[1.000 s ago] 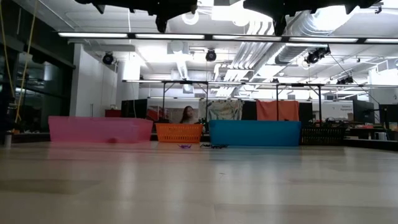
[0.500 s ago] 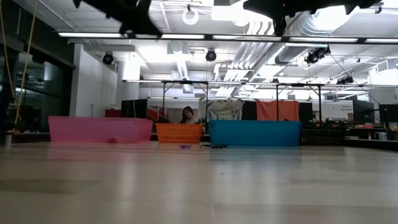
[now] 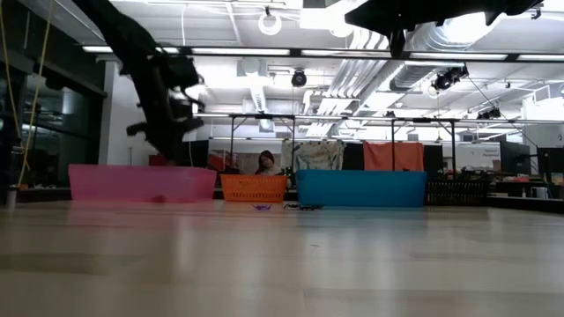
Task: Sort Halloween decoration
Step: Put the white skull toy into the pink bin
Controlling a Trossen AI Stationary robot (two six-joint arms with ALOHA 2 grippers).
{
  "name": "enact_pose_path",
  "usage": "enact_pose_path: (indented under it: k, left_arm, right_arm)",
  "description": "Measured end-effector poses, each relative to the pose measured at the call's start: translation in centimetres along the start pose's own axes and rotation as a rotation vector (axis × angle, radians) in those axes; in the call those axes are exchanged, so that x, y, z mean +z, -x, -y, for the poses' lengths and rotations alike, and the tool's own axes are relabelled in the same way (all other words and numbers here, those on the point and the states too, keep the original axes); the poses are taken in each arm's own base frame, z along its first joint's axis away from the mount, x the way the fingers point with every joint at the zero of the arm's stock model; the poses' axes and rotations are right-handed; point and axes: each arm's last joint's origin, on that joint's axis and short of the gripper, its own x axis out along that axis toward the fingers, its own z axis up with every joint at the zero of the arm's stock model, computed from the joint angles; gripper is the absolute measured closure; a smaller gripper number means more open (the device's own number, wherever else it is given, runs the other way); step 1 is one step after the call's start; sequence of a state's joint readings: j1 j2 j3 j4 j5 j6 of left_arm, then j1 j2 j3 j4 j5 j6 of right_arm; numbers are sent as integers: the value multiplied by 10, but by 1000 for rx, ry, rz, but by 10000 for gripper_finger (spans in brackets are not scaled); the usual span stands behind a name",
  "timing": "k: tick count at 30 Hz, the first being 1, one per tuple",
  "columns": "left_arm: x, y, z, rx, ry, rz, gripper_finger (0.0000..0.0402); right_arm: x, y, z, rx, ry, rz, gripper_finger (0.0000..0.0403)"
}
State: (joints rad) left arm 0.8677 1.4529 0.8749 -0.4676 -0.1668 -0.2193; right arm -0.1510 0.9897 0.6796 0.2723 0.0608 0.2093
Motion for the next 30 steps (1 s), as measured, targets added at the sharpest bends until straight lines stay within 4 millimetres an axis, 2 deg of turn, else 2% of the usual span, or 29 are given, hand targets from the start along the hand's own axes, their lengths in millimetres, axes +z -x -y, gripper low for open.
enact_pose_path:
  k: [6,12,25,28,30]
  left_arm:
    - [-8,-34,-6,51,168,-129,348]
    - [-13,-49,-10,39,229,-204,344]
    - [-11,-46,-10,51,208,-184,247]
    - [2,-31,-9,-9,206,-127,234]
    - [14,-14,-8,-88,194,-50,232]
  right_arm:
    - [-1,0,1,-3,-2,-6,402]
    - [-4,0,1,-10,-36,-37,402]
    - [-8,0,2,-21,-43,-79,402]
    - [-8,0,2,-20,-43,-78,402]
    - [-7,0,2,-20,-43,-76,402]
